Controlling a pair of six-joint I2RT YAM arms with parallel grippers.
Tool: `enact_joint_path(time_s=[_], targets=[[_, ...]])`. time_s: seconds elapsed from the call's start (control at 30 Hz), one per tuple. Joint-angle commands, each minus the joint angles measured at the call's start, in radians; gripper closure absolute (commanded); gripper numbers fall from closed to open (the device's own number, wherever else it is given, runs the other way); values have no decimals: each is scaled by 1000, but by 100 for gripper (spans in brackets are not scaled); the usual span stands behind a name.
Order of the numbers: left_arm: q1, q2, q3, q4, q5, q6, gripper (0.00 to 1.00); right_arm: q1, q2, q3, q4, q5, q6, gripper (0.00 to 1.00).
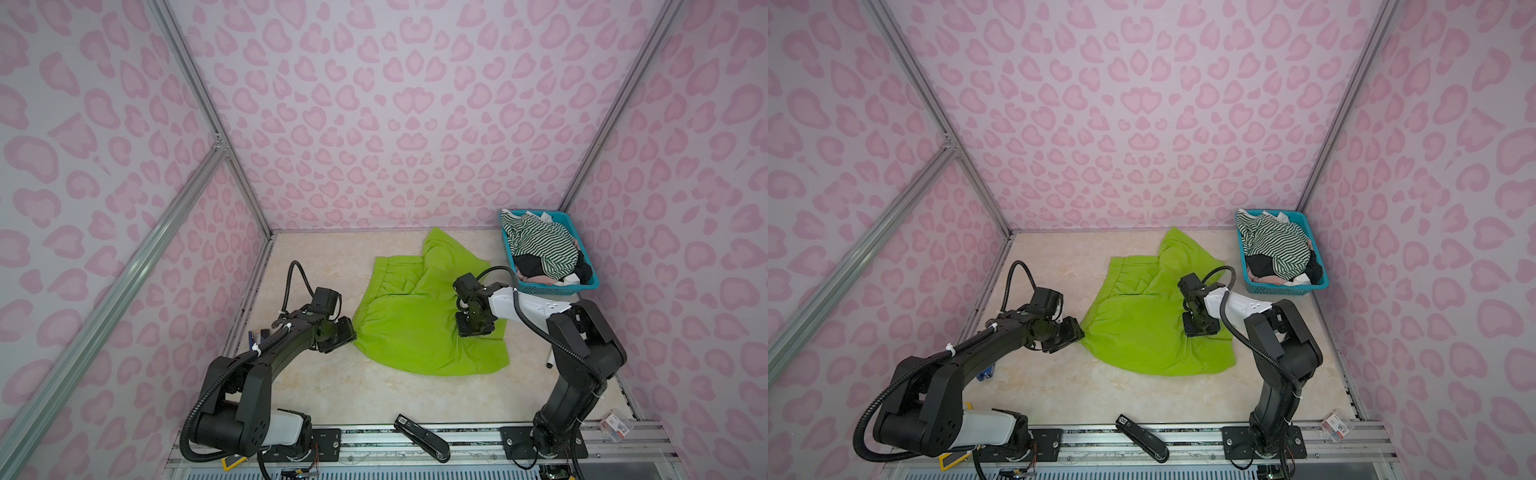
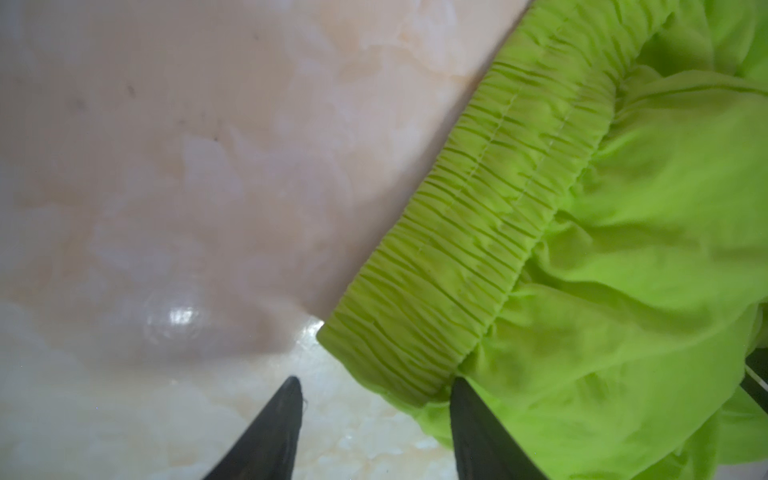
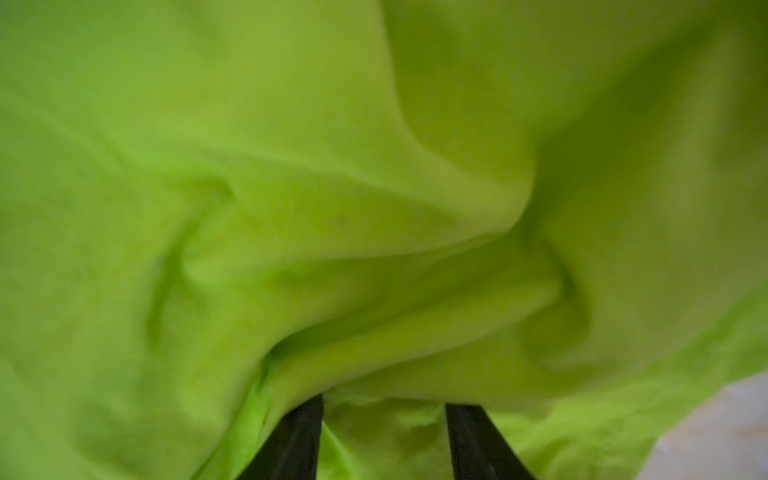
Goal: Fold and stack the mixed laundry pile
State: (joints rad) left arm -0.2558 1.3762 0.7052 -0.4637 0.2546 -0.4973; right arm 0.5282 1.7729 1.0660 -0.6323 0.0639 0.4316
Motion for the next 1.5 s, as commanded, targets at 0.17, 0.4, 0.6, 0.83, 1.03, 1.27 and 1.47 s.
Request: enact_joint_path(time_s=[0.17,0.4,0.6,0.83,1.03,1.27,1.47], targets=[[1,20,-26,83,10,-55,31,0,-41,-105,0,11,5,51],[9,21,-12,155,69,-114,28,0,-153,-199,-24,24,38,51],[52,29,-34,206,96,-151,27,0,-269,-215,-68,30,62,51],[81,51,-83,299,136,-228,19,-1,-335,-227,-71,12,79,52],[80,53,-124,349,109,-296,27,1,-349,-253,-60,-7,93,52],[80,42,-124,353,112,-298,76,1,-429,-298,-107,17,149,53],[80,-40,-66,245,62,-219,97,0,-524,-348,-156,-4,204,49]])
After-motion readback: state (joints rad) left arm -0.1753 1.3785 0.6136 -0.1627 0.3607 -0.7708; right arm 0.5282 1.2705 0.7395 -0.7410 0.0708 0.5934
